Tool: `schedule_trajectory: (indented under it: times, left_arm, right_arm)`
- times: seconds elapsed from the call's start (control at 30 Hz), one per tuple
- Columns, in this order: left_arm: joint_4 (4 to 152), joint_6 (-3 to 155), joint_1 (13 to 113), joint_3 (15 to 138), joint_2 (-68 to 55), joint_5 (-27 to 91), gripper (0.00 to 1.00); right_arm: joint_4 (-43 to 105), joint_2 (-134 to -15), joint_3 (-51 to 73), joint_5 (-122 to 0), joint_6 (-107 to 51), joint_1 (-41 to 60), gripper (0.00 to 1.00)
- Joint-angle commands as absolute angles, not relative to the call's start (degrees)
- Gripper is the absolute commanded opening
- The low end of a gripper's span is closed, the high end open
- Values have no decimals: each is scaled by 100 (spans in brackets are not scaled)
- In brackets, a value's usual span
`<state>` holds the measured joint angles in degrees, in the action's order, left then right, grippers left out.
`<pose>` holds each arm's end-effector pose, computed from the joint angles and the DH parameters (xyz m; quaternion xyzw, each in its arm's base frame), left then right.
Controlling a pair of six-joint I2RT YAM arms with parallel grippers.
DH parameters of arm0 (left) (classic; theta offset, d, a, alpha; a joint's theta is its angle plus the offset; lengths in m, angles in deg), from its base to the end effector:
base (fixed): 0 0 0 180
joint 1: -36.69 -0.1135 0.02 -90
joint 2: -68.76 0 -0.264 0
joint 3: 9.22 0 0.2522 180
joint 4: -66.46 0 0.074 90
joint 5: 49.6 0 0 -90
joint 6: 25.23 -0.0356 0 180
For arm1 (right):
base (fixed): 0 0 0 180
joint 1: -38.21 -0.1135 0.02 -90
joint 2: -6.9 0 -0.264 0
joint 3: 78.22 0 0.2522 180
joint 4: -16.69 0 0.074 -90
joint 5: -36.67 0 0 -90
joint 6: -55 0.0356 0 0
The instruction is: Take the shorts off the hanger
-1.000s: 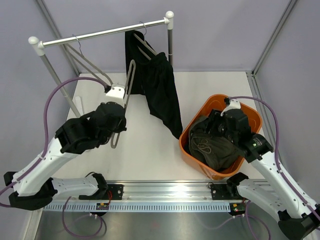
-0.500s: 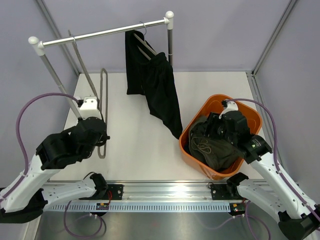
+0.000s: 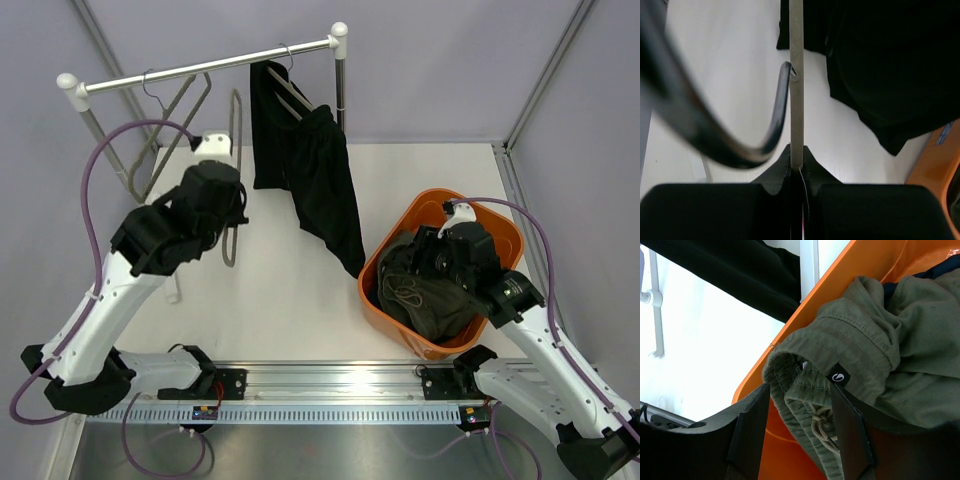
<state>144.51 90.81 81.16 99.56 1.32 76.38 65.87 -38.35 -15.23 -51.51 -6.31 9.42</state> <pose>0.1506 -0.1185 0.4624 -0.0006 0.8613 -0.0208 0.5076 0.1476 0.0798 0.3207 0.0070 0.8721 0.2230 0.4354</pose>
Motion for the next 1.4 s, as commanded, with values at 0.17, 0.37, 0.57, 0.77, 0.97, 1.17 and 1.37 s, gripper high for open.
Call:
schedule_trajectory:
  times: [0.17, 0.37, 0.57, 0.77, 0.97, 1.17, 1.37]
  left_arm:
    - [14463, 8175, 6818, 12194, -1138, 6521, 0]
    - [14412, 7752, 5703, 13415, -2000, 5300, 0]
    - [14043, 7725, 4927, 13699, -2387, 4532, 0]
    - [13569, 7628, 4663, 13699, -2616, 4295, 0]
    - [13462, 7681, 4487, 14146, -2949, 4075, 0]
    - [13611, 7690, 4434, 14341, -3389, 3882, 0]
    - [13761, 7690, 4434, 13902, -3469, 4013, 0]
  right_arm:
    - [6718, -3827, -1217, -5307, -889, 948, 61]
    - [6895, -3827, -1015, -5307, -1004, 947, 61]
    - [7088, -4065, -751, -5298, -1206, 956, 61]
    - [7097, -4205, -636, -5307, -1285, 956, 62]
    - [7027, -4284, -671, -5307, -1268, 956, 61]
    - [6965, -4328, -733, -5307, -1268, 947, 61]
    - [6886, -4381, -812, -5491, -1250, 956, 61]
